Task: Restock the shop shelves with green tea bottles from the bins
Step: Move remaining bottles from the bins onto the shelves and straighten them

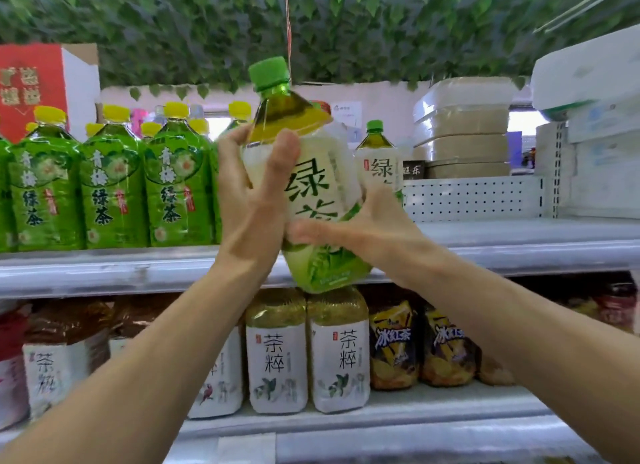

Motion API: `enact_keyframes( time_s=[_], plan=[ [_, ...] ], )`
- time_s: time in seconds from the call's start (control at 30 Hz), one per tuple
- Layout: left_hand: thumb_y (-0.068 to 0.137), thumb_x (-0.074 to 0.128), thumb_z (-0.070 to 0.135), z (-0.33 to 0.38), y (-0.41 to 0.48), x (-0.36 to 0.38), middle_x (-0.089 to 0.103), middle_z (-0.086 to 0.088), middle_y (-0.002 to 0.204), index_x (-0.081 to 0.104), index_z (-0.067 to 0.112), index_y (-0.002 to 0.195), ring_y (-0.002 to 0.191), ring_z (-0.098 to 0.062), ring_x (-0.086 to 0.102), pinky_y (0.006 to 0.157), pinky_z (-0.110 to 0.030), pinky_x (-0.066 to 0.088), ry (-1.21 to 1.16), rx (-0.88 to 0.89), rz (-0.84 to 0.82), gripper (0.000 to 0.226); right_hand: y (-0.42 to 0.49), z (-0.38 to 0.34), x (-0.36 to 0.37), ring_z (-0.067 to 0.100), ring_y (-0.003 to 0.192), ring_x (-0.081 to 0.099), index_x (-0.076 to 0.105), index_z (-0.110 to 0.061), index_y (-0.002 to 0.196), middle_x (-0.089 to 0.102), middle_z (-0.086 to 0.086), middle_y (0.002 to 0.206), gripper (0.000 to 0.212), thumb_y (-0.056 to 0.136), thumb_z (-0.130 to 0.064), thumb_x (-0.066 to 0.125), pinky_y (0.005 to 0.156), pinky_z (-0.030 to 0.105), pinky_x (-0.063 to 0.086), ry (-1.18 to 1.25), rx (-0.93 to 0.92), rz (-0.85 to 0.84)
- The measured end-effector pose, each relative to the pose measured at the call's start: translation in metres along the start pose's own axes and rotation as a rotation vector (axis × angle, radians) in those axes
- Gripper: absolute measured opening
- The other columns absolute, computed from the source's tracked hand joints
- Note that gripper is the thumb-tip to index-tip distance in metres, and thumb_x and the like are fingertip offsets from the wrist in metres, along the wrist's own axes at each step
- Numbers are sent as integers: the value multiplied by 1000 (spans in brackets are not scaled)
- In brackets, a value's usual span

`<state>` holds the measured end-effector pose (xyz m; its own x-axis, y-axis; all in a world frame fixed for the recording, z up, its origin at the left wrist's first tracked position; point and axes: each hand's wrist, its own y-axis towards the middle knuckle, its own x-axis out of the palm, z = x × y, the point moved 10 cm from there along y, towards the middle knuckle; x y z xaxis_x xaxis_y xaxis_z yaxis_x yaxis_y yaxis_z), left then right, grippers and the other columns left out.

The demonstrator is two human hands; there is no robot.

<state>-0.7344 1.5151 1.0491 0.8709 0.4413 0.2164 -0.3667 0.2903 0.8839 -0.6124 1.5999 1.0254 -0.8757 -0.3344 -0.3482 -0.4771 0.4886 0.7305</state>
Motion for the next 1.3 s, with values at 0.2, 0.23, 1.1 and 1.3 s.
enact_keyframes(
  time_s=[0.2,0.23,1.1,1.3],
  plan=[
    [82,51,79,-46,22,35,26,10,140,20,26,154,133,-3,22,115,-37,25,496,-33,-105,95,24,33,-81,-3,87,68,50,-20,119,70,-8,103,87,48,-44,96,65,13,55,130,12,386],
    [86,61,65,-56,19,34,20,8,143,13,25,156,131,2,12,115,-31,16,606,-30,-93,94,30,44,-88,-1,86,69,50,-20,119,70,-7,104,91,45,-46,96,65,13,55,161,49,400],
    [79,80,47,-116,17,38,2,-3,160,-35,28,149,150,-25,16,119,-38,19,731,-174,-233,136,75,118,-79,21,100,72,63,-17,122,75,4,107,89,43,-45,91,95,45,56,109,253,6],
    [79,80,48,-120,17,36,2,-2,161,-33,29,150,150,-22,17,110,-27,16,747,-175,-207,135,74,119,-77,20,99,72,65,-19,121,76,2,106,84,46,-46,90,95,44,56,129,237,-13]
  ],
)
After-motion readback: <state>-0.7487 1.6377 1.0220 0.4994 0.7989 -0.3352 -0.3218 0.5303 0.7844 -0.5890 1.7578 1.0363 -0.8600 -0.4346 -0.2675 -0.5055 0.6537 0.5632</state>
